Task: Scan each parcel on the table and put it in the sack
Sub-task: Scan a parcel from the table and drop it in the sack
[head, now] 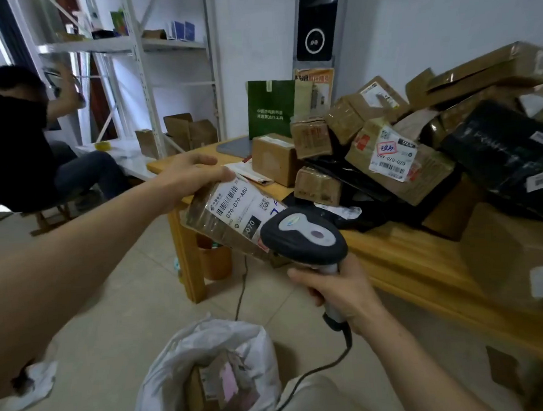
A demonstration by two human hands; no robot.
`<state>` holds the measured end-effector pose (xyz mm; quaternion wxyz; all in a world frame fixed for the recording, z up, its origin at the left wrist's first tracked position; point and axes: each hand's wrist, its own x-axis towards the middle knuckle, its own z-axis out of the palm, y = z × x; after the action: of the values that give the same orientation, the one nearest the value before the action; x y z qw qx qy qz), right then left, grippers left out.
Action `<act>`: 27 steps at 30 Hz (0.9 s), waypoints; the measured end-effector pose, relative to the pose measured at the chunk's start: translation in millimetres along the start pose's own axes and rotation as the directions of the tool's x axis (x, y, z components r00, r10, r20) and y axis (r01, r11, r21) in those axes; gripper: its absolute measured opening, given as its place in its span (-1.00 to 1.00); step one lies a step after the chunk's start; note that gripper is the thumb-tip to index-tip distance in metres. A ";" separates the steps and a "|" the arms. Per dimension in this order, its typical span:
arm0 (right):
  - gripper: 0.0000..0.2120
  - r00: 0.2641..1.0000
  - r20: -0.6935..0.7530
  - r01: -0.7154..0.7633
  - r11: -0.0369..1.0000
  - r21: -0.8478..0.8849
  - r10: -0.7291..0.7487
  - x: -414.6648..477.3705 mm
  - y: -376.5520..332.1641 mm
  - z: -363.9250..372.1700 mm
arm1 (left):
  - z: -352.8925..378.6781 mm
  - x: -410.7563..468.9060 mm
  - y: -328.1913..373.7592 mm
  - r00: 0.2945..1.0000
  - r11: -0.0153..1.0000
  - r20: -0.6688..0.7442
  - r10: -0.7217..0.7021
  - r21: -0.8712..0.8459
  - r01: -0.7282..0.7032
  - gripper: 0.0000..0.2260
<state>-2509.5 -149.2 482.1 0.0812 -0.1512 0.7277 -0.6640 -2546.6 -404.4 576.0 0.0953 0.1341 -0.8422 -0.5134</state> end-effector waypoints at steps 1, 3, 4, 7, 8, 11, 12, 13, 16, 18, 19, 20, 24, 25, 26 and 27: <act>-0.84 1.000 0.025 0.009 0.999 -0.045 -0.008 -0.5 1.1 3.0 | -2.6 1.9 -2.5 1.000 0.999 0.004 -0.007 0.046 0.007 -0.47; -0.79 0.998 0.054 0.037 0.989 -0.144 -0.030 -0.7 3.5 8.5 | -5.6 5.6 -7.7 1.000 0.992 0.002 -0.027 0.122 0.026 -0.41; -0.77 0.997 0.059 0.051 0.980 -0.190 -0.040 -0.5 5.2 11.0 | -5.8 7.8 -10.3 0.999 0.988 0.003 -0.039 0.151 0.039 -0.39; -0.75 0.996 0.069 0.077 0.947 -0.313 -0.058 -1.6 8.5 17.5 | -2.8 10.0 -17.0 0.997 0.970 0.013 -0.079 0.229 0.074 -0.35; -0.73 0.995 0.073 0.083 0.939 -0.335 -0.062 -2.1 8.8 19.1 | -1.0 10.6 -19.0 0.996 0.965 0.016 -0.086 0.250 0.080 -0.34; -0.70 0.993 0.078 0.106 0.924 -0.366 -0.084 -3.6 8.0 21.5 | 3.6 13.9 -24.2 0.995 0.956 0.023 -0.098 0.280 0.088 -0.31; -0.71 0.993 0.076 0.107 0.921 -0.375 -0.084 -3.7 7.7 22.0 | 4.7 15.2 -25.3 0.994 0.955 0.023 -0.103 0.281 0.093 -0.30; -0.73 0.994 0.073 0.103 0.918 -0.383 -0.081 -3.6 7.9 21.9 | 5.7 16.5 -26.1 0.994 0.956 0.021 -0.107 0.277 0.097 -0.30; -0.74 0.997 0.061 0.070 0.925 -0.374 -0.051 -2.8 8.6 21.1 | 8.2 20.7 -28.0 0.993 0.961 0.010 -0.119 0.253 0.112 -0.31; -0.74 0.998 0.055 0.050 0.931 -0.361 -0.032 -1.4 8.7 20.7 | 9.4 22.9 -29.1 0.991 0.964 0.010 -0.130 0.236 0.124 -0.32; -0.75 0.998 0.054 0.046 0.932 -0.360 -0.028 -0.6 8.8 20.3 | 9.9 23.4 -29.5 0.991 0.963 0.011 -0.137 0.234 0.130 -0.32; -0.77 0.998 0.054 0.043 0.932 -0.359 -0.025 0.1 9.0 20.2 | 10.4 23.8 -30.0 0.990 0.963 0.011 -0.140 0.233 0.133 -0.32; -0.84 0.998 0.057 0.032 0.933 -0.360 -0.012 2.3 9.7 20.0 | 11.0 25.2 -31.1 0.990 0.965 0.009 -0.141 0.224 0.136 -0.31; -0.84 0.998 0.059 0.029 0.934 -0.357 -0.008 2.6 9.9 20.1 | 11.2 25.2 -31.1 0.990 0.965 0.008 -0.141 0.223 0.136 -0.31; -0.84 0.998 0.062 0.026 0.936 -0.350 -0.004 2.9 9.9 20.4 | 11.4 25.8 -31.7 0.990 0.966 0.008 -0.140 0.222 0.135 -0.32; -0.82 0.998 0.064 0.024 0.939 -0.343 -0.002 3.2 10.3 20.8 | 11.4 26.1 -32.3 0.990 0.965 0.007 -0.142 0.223 0.137 -0.32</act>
<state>-2507.0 -169.1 470.0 0.0720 -0.1888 0.8284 -0.5224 -2570.5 -417.4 542.6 0.0337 0.1970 -0.8838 -0.4229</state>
